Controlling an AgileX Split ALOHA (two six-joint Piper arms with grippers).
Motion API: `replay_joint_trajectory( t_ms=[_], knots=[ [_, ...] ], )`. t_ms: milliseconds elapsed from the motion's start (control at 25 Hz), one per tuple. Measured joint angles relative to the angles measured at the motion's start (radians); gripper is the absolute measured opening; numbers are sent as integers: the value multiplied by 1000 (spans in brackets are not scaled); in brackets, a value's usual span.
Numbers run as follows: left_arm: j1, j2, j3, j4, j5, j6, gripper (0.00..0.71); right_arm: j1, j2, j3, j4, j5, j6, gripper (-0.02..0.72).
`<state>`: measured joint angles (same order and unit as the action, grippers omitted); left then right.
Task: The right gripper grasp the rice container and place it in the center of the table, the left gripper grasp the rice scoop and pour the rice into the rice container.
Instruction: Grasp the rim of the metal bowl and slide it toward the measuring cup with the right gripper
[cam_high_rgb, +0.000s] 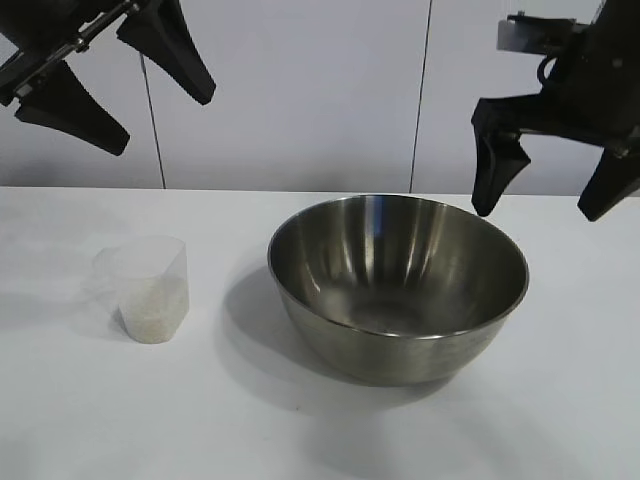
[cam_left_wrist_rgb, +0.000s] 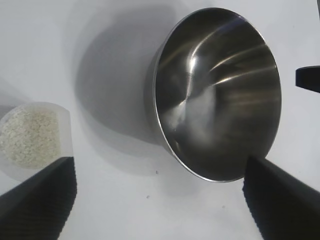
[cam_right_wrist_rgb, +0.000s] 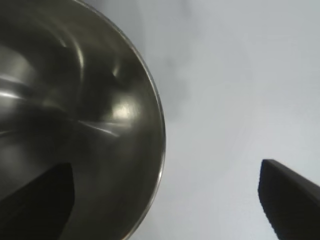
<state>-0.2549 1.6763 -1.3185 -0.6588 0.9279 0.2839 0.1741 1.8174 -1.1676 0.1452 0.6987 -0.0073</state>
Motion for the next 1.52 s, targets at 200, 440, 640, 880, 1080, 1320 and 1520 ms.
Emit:
replay_joint_trajectory(
  t_ms=[200,440,640,880,1080,1320,1520],
  knots=[
    [0,0,0,0,0,0,650,0,78,0,41,-40,0,694],
    [0,0,0,0,0,0,650,0,98,0,59,-66,0,633],
    [0,0,0,0,0,0,650,0,101,0,64,-89,0,535],
    [0,0,0,0,0,0,650,0,101,0,69,-93,7,360],
    [0,0,0,0,0,0,650,0,101,0,71,-93,14,193],
    [0,0,0,0,0,0,650,0,101,0,109,-93,15,21],
    [0,0,0,0,0,0,650,0,101,0,136,-84,7,10]
  ],
)
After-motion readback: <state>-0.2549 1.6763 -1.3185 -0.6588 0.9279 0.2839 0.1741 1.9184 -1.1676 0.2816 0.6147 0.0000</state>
